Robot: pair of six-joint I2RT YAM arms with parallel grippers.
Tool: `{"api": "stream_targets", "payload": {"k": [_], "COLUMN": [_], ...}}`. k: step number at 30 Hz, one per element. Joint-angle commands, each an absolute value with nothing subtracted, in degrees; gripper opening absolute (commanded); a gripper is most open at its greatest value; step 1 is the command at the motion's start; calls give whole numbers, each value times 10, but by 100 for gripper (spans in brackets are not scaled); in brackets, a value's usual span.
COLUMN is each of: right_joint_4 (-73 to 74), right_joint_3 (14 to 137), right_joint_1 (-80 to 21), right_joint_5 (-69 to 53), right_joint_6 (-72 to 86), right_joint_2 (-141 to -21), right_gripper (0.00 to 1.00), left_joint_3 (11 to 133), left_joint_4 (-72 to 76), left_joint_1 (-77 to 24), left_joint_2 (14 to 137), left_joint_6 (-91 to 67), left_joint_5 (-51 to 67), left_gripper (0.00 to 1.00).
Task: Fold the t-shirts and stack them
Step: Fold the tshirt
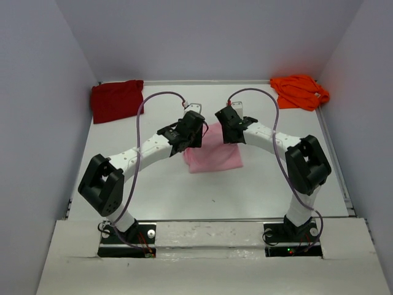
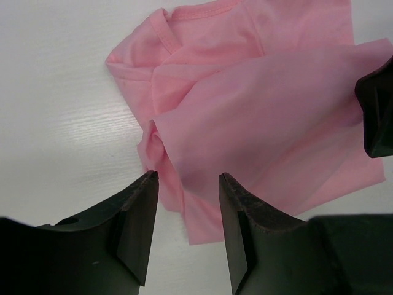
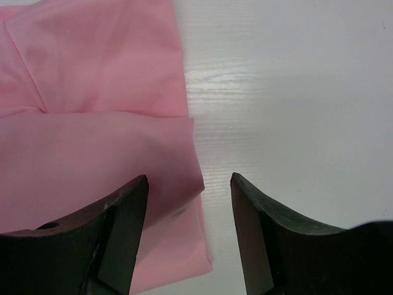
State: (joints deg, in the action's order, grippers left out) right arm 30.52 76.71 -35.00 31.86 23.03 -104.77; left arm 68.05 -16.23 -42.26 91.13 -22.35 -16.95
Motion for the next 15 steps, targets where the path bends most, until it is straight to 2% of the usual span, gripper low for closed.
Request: {"api": "stream_targets", "payload": {"k": [1, 9, 12, 15], "right_joint_4": [280, 274, 265, 250], "right_joint_3": [793, 791, 782, 774], "right_joint_1": [-353, -348, -348, -343], "right_joint_5": [326, 331, 329, 316], "right_joint_6": [224, 217, 217, 218], "right_joint_2": [-1056, -1067, -1069, -1076], "right_gripper": [62, 62, 59, 50], "left_joint_3": [676, 678, 676, 677], "left_joint_4": [-145, -135, -132, -133], "left_joint_1": [-416, -410, -410, -409], "left_joint_2": [922, 952, 952, 953], "left_joint_6": [-216, -220, -218, -215], "left_joint_5": [-178, -161, -161, -163], "left_gripper": [54, 54, 54, 54]}}
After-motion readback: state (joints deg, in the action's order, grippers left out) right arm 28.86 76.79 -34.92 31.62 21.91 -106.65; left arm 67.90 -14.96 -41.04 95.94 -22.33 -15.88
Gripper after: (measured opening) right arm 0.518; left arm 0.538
